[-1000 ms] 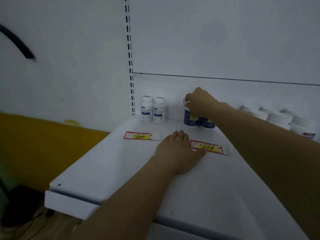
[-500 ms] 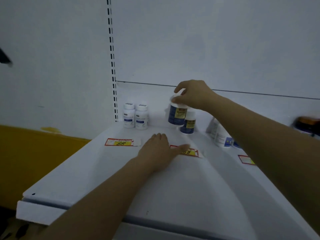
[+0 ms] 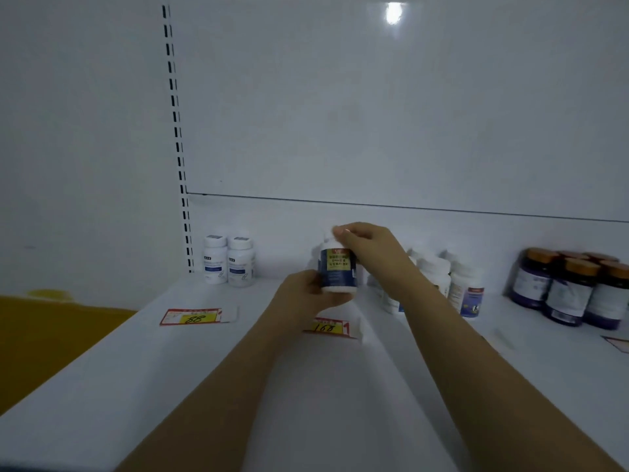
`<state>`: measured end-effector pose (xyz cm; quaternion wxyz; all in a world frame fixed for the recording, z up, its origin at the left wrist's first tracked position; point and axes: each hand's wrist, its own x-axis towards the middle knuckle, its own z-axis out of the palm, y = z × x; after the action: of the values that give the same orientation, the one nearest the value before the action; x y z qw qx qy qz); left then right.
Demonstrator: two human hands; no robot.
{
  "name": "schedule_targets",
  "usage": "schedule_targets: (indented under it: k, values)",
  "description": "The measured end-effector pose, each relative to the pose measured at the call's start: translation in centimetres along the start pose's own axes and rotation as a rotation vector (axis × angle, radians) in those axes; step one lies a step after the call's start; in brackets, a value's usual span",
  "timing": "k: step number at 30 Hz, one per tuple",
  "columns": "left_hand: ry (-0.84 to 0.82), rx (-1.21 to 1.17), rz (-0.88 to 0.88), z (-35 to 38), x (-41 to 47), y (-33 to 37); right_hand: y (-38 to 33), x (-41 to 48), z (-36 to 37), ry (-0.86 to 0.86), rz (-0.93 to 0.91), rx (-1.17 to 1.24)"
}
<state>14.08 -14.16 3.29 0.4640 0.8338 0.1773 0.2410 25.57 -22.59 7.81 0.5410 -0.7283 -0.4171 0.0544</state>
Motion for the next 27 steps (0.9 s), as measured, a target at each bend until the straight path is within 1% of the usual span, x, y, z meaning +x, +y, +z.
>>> schedule_targets:
  k: [3, 6, 12, 14, 18, 20, 22, 24, 25, 27]
  values:
    - [-0.011, -0.039, -0.017, -0.35, 0.22, -0.59, 0.88, 0.22, 0.05, -0.006, -0.015, 0.096]
    - [-0.007, -0.034, 0.007, -0.45, 0.32, -0.7, 0.78, 0.25, -0.06, -0.007, -0.041, 0.144]
    - [-0.009, -0.002, 0.026, -0.54, 0.15, -0.47, 0.81, 0.2, -0.08, -0.005, -0.065, 0.148]
    - [-0.043, -0.007, 0.016, -0.61, 0.21, -0.44, 0.69, 0.1, -0.07, 0.004, -0.075, 0.168]
    - [-0.144, -0.096, -0.042, -0.64, 0.11, -0.47, 0.67, -0.16, 0.08, -0.01, -0.081, 0.191]
    - [-0.113, -0.158, -0.052, -0.74, 0.13, -0.47, 0.5, -0.27, 0.12, -0.03, -0.068, 0.222]
    - [-0.031, -0.111, -0.025, -0.76, 0.12, -0.38, 0.41, -0.31, 0.34, -0.029, -0.054, 0.216]
    - [0.062, -0.042, -0.013, -0.65, 0.24, -0.42, 0.59, -0.29, 0.62, 0.014, -0.064, 0.123]
    - [0.08, -0.028, -0.016, -0.58, 0.38, -0.54, 0.65, -0.36, 0.66, 0.039, -0.07, 0.099]
    - [0.032, -0.081, -0.046, -0.56, 0.46, -0.55, 0.87, -0.49, 0.38, 0.059, -0.074, 0.137]
